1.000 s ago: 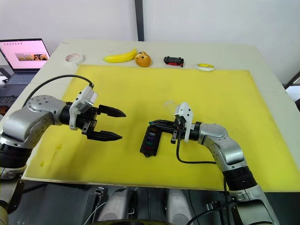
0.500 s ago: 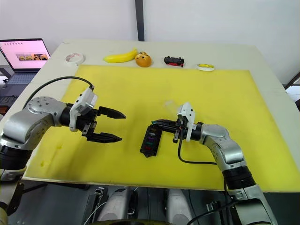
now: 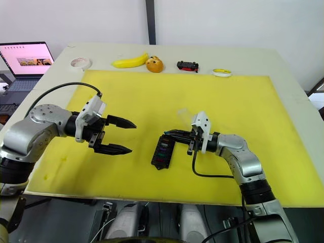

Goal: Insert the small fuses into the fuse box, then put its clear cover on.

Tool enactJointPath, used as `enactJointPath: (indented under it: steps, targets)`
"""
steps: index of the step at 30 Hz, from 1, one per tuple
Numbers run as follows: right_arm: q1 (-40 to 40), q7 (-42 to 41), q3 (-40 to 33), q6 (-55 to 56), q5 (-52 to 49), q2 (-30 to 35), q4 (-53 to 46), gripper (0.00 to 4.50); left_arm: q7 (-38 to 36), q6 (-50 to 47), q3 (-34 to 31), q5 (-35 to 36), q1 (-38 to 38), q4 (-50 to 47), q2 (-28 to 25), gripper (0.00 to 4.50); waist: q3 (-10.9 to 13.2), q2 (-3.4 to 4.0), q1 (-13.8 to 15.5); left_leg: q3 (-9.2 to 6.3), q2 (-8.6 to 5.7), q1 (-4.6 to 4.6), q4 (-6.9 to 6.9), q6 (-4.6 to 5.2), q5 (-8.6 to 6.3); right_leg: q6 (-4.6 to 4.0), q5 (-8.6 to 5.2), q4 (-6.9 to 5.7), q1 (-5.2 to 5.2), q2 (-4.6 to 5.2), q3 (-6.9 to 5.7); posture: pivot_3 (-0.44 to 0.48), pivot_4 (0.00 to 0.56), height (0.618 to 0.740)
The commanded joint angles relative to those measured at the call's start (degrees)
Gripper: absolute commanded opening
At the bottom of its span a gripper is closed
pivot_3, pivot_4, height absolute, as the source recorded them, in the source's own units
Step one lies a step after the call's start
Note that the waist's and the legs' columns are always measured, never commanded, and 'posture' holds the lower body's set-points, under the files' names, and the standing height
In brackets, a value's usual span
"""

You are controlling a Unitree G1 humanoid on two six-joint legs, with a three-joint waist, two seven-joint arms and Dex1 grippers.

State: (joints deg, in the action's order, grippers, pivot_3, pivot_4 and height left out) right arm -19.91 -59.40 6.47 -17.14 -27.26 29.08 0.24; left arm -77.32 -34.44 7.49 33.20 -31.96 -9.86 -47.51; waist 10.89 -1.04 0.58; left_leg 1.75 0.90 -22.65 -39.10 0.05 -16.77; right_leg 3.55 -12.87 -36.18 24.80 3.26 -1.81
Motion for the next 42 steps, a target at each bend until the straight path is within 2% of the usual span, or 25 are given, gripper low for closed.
enactJointPath:
  steps: [1,23,29,30,32,34,42]
  targets:
    - [0.11,-0.29,-1.12,-0.04,-0.72,-0.54,-2.21,0.00,-0.09,0.47,-1.79,0.35,-0.22,-1.58,-0.45,4.42,0.00,0.00,0.00,0.00,0.00,0.00,0.00,0.00,0.00,0.00,0.00,0.00,0.00,0.00,0.00,0.000,0.150,0.737]
    - [-0.47,-2.46,0.32,2.58,3.94,-0.40,3.18,0.00,0.31,0.68,-1.60,-0.07,-0.33,-1.64,-0.31,4.42,0.00,0.00,-0.01,0.01,-0.01,0.14,-0.01,0.00,0.00,0.00,0.00,-0.02,-0.11,0.00,0.00,0.000,0.150,0.737]
    - [-0.45,-3.52,0.40,0.63,3.62,0.45,1.40,0.00,0.55,0.90,-1.43,-0.31,-0.27,-1.56,-0.13,4.42,0.00,0.00,-0.02,0.00,0.00,0.16,-0.01,0.00,0.00,0.00,0.00,-0.03,-0.12,-0.01,0.00,0.000,0.150,0.737]
    - [-0.40,-3.67,0.41,0.17,3.43,0.63,0.72,0.53,0.59,0.94,-1.41,-0.34,-0.23,-1.58,-0.10,4.50,-0.01,0.00,-0.02,0.00,0.00,0.16,-0.01,0.00,0.00,0.00,0.00,-0.03,-0.13,-0.01,0.00,0.000,0.150,0.737]
    - [-0.35,-3.76,0.38,-0.35,3.28,0.79,-0.35,1.06,0.63,0.99,-1.37,-0.40,-0.20,-1.58,-0.06,4.50,-0.01,0.00,-0.01,0.00,0.00,0.16,-0.01,0.00,0.00,0.00,0.00,-0.03,-0.13,-0.01,0.00,0.000,0.150,0.737]
    - [-0.56,-3.07,0.25,-0.61,3.41,0.76,-1.79,2.00,0.73,1.01,-1.32,-0.45,-0.19,-1.62,0.05,4.50,-0.01,0.00,-0.01,0.00,0.00,0.16,-0.01,0.00,0.00,0.00,0.00,-0.03,-0.13,-0.01,0.00,0.000,0.150,0.737]
    - [-1.24,-2.34,-1.23,-4.12,1.56,0.86,-5.07,2.00,0.83,0.92,-1.30,-0.37,0.37,-2.29,-0.05,4.50,-0.01,0.00,0.01,0.00,0.00,0.16,-0.01,0.00,0.00,0.00,0.00,-0.04,-0.13,-0.01,0.00,0.000,0.150,0.737]
